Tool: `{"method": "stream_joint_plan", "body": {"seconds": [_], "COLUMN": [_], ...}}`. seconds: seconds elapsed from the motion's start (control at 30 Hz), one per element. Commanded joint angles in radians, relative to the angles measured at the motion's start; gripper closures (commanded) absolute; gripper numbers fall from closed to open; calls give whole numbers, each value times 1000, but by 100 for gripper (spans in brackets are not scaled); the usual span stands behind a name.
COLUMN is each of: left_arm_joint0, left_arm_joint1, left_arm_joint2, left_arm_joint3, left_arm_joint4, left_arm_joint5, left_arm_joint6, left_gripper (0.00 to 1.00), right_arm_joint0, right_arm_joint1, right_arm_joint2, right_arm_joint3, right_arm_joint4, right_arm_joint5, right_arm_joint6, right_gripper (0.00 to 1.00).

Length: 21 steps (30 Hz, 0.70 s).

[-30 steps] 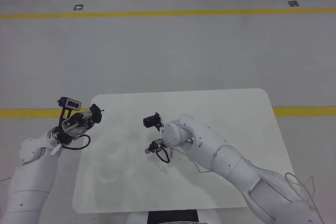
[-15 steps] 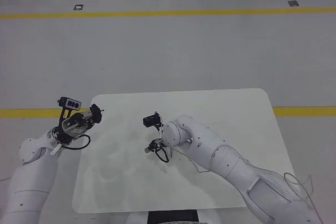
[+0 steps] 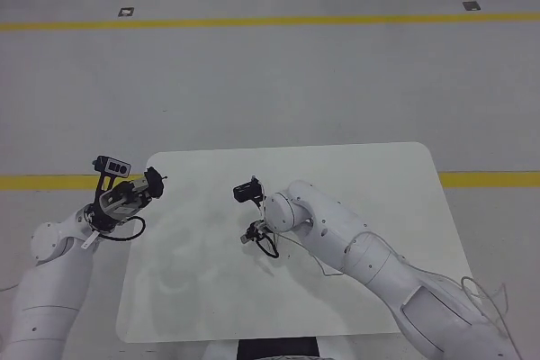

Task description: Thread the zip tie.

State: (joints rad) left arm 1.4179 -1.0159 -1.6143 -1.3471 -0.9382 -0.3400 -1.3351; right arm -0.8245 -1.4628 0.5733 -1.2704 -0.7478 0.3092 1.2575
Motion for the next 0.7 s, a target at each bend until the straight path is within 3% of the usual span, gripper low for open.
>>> {"method": "stream_joint_plan", "body": {"seconds": [0.0,0.1,0.47,0.67], "left_arm_joint0": [0,0,0,0], "left_arm_joint1": [0,0,0,0], "left_arm_joint2": [0,0,0,0], "left_arm_joint3": [0,0,0,0], "left_arm_joint4": [0,0,0,0], "left_arm_joint5": [0,0,0,0], "left_arm_joint6": [0,0,0,0], "left_gripper": [100,100,100,100], "right_arm_joint0": [-5,-13,-17,-10], "right_arm_joint1": [0,-1,-18,-37], "right_arm_joint2": [2,4,-26,-40], "right_arm_joint3": [1,9,53,112], "right_arm_joint4": [-5,-13,-66,-65], "right_arm_joint5": [1,5,3,-9], "right_arm_joint6": [-5,-14,-46,-76], "right_gripper": [74,83,96,90]}}
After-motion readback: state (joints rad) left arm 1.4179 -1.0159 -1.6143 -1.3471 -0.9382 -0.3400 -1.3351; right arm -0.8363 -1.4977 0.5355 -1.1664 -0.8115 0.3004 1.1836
